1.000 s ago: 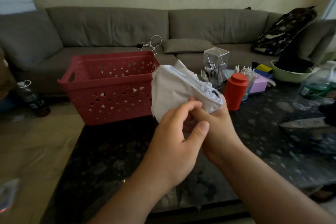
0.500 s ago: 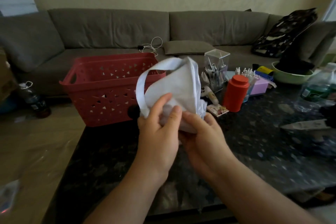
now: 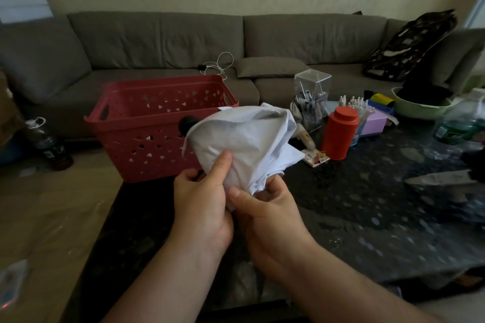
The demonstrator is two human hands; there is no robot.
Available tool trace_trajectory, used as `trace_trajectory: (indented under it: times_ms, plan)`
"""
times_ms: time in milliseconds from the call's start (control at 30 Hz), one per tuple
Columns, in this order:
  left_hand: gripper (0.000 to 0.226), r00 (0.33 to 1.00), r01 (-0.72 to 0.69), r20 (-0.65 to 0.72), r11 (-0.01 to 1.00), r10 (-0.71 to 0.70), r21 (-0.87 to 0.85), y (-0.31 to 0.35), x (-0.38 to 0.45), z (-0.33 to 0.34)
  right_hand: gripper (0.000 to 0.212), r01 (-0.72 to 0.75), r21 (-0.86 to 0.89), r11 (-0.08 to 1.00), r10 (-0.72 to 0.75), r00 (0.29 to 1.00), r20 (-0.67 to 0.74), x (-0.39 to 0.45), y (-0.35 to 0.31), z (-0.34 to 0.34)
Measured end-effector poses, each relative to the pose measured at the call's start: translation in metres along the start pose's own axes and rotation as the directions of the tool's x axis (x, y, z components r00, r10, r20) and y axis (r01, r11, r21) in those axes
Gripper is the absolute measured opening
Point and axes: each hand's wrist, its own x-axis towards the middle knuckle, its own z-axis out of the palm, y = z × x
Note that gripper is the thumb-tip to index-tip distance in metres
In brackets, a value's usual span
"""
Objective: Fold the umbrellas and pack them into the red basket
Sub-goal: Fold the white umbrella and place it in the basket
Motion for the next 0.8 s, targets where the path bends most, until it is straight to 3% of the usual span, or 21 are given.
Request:
trace_trajectory:
  times_ms: [100,200,267,333,367,400,467,533,567,633,700,800]
  plan:
    - [0.039,0.987,0.096,0.125,0.993,-0.103,0.063,0.004,0.000,-0.003,0.050,0.047,-0.106,0.993,-0.042,0.998,0.052,-0.001,0.005,-0.003]
    - [0.042,0.978,0.108,0.157,0.979,-0.135,0.170,0.007,0.009,-0.008,0.045,0.098,-0.386,0.917,-0.072,0.994,0.081,-0.001,0.000,-0.008]
    - [0.040,0.992,0.039,0.111,0.981,-0.061,0.187,0.013,0.019,-0.013,0.038,0.119,-0.702,0.702,0.005,0.985,0.172,0.004,-0.018,-0.013]
    - [0.042,0.992,-0.068,0.118,0.977,0.044,0.203,0.020,0.027,-0.018,0.028,0.143,-0.934,0.328,0.162,0.965,0.205,0.009,-0.045,-0.019]
    - [0.046,0.985,-0.117,0.148,0.971,0.086,0.210,0.023,0.031,-0.022,0.020,0.156,-0.966,0.206,0.183,0.964,0.195,0.011,-0.059,-0.022]
    - [0.051,0.975,-0.159,0.185,0.963,0.119,0.219,0.026,0.033,-0.025,0.010,0.161,-0.970,0.180,0.128,0.974,0.186,0.013,-0.070,-0.024]
    - [0.057,0.949,-0.246,0.257,0.937,0.181,0.249,0.030,0.036,-0.033,0.008,0.199,-0.946,0.256,-0.128,0.977,0.171,0.014,-0.087,-0.028]
    - [0.063,0.921,-0.320,0.320,0.901,0.224,0.291,0.032,0.039,-0.037,0.012,0.328,-0.892,0.312,-0.378,0.904,0.200,0.011,-0.097,-0.023]
    - [0.064,0.907,-0.350,0.350,0.882,0.234,0.317,0.031,0.041,-0.039,0.016,0.395,-0.873,0.285,-0.436,0.865,0.249,0.010,-0.099,-0.021]
    - [0.063,0.882,-0.390,0.409,0.849,0.234,0.356,0.030,0.042,-0.039,0.044,0.443,-0.886,0.136,-0.420,0.836,0.354,0.011,-0.099,-0.015]
    - [0.064,0.859,-0.423,0.459,0.816,0.225,0.393,0.027,0.041,-0.038,0.061,0.406,-0.914,0.006,-0.318,0.867,0.383,0.015,-0.096,-0.014]
    - [0.062,0.846,-0.456,0.482,0.778,0.228,0.432,0.022,0.038,-0.038,0.036,0.341,-0.934,-0.101,-0.179,0.918,0.355,0.022,-0.095,-0.017]
